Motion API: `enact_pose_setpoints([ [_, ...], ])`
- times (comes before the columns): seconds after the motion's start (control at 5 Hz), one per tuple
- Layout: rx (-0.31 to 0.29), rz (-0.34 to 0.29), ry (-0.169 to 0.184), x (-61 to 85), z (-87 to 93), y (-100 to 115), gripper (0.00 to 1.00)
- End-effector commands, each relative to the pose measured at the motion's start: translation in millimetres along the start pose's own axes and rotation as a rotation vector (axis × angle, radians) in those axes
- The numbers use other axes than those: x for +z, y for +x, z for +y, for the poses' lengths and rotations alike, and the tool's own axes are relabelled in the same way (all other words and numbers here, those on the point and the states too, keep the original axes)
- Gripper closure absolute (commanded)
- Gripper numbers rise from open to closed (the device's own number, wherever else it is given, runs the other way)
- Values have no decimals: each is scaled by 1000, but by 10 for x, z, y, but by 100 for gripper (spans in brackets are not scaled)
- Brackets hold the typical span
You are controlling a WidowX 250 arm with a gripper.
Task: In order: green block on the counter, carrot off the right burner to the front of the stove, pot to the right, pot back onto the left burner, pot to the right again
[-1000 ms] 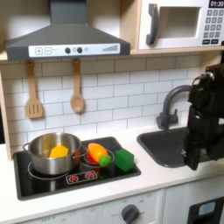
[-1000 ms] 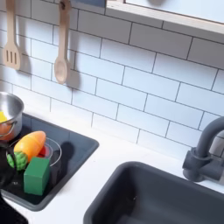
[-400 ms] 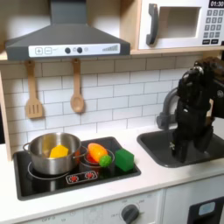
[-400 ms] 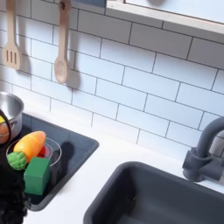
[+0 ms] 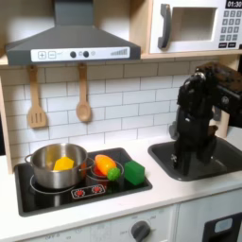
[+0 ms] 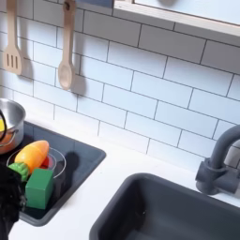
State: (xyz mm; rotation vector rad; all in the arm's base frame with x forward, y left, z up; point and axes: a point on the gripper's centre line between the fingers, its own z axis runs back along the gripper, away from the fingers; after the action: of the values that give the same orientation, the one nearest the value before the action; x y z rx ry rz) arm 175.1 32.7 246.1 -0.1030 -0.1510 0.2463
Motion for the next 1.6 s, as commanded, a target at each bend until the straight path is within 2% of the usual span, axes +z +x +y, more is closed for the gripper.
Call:
enact_pose_setpoints([
  [0.0, 32, -4, -48, -12, 188, 143, 0],
  [0.4, 21, 1, -49, -98, 382, 345, 0],
  [0.8, 20, -12, -73, -155, 437, 552, 0],
  [1.2, -4, -8, -80, -279, 395, 765, 0],
  [1.4, -24, -4, -74, -332, 306, 858, 0],
])
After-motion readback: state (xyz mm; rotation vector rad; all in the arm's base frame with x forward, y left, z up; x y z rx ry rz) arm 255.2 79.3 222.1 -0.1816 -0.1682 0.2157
